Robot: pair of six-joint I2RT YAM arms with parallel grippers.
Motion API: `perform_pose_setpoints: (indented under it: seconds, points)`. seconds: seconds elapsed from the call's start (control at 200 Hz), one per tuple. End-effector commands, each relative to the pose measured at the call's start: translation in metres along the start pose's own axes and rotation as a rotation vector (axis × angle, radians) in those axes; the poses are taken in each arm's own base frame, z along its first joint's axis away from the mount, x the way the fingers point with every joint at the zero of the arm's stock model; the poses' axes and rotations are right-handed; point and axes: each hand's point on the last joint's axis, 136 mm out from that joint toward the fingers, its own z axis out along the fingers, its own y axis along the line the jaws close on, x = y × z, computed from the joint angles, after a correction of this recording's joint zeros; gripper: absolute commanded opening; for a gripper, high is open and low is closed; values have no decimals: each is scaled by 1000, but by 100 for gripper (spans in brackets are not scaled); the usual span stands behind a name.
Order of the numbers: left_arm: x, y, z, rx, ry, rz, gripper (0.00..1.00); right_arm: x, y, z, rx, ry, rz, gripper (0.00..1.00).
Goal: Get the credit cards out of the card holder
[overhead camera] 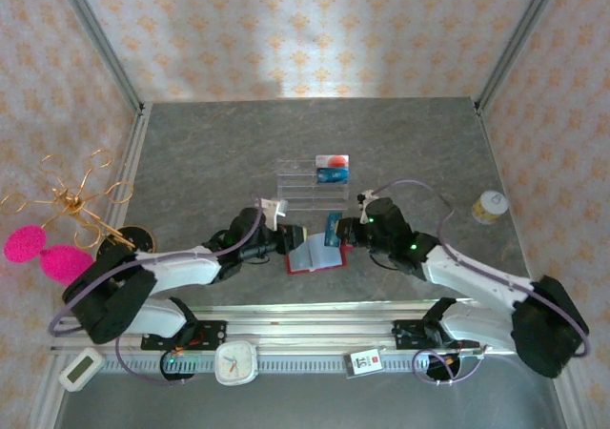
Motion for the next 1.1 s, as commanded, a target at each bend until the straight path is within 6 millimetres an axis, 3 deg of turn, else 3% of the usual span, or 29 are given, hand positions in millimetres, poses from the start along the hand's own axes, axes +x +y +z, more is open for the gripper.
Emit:
perform_pose_setpoints:
  seconds: [0.0, 0.11, 0.225, 0.521, 0.756, 0.951, 1.091]
  points:
    - [-54, -58, -16, 228, -155, 44, 32, -39, 32, -23, -93, -150, -51, 0]
    - [-75, -83, -31, 361, -226, 29, 35, -56, 59, -40, -214, -230, -46, 0]
    - [-82, -96, -42, 460, -266, -9, 37, -65, 78, -51, -310, -270, -42, 0]
    - [-76, -98, -42, 537, -254, -80, 37, -70, 101, -55, -434, -274, -27, 0]
    - [-75, -97, -43, 540, -258, -92, 37, -72, 103, -51, -451, -282, -8, 0]
    - [-77, -108, -49, 598, -262, -114, 20, -80, 88, -46, -386, -368, 53, 0]
    - [-79, -109, -49, 611, -270, -131, 19, -74, 81, -39, -332, -384, 61, 0]
